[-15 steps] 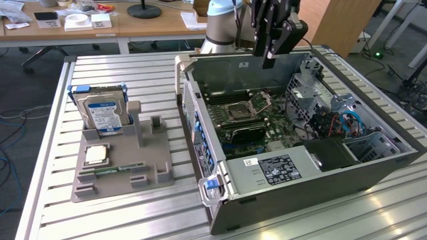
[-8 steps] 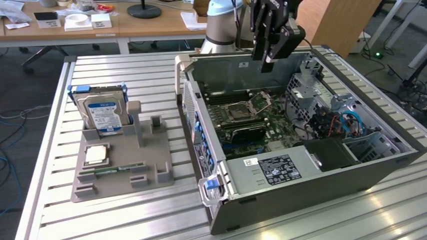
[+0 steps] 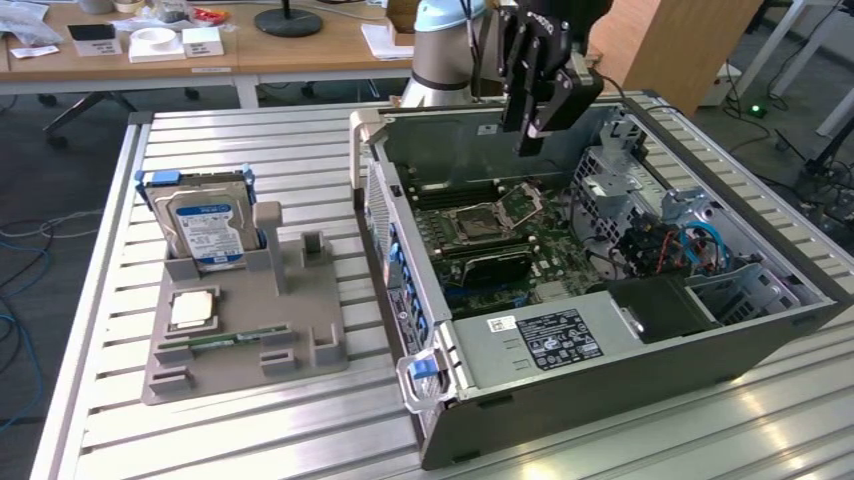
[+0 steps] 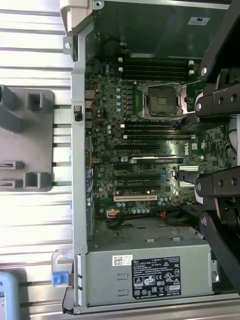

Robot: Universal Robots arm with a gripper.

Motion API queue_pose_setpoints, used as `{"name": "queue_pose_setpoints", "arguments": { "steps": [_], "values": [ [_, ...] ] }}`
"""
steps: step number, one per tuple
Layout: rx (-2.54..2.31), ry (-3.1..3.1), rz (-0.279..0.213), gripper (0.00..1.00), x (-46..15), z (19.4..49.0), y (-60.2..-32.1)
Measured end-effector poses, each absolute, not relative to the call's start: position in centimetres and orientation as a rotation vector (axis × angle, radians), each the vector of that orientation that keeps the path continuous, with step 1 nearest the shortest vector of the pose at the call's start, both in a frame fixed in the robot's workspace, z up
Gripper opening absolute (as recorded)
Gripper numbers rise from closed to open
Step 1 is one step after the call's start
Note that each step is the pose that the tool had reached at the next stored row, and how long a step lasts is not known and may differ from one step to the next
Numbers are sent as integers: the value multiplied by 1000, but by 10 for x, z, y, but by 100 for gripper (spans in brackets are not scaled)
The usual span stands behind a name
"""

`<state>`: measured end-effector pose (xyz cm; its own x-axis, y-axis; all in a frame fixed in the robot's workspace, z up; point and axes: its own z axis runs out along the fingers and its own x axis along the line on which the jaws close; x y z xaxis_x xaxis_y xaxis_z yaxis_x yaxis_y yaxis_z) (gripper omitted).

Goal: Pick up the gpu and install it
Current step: 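Insert the gpu into the slot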

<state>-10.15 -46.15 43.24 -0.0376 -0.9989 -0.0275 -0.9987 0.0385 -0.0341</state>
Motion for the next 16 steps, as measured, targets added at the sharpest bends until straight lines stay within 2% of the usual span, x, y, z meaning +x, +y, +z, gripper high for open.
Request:
{"name": "queue_pose_setpoints", "arguments": {
  "steps": [16],
  "values": [
    [-2135,2248,-5,45,-102,403,-461]
  ]
}}
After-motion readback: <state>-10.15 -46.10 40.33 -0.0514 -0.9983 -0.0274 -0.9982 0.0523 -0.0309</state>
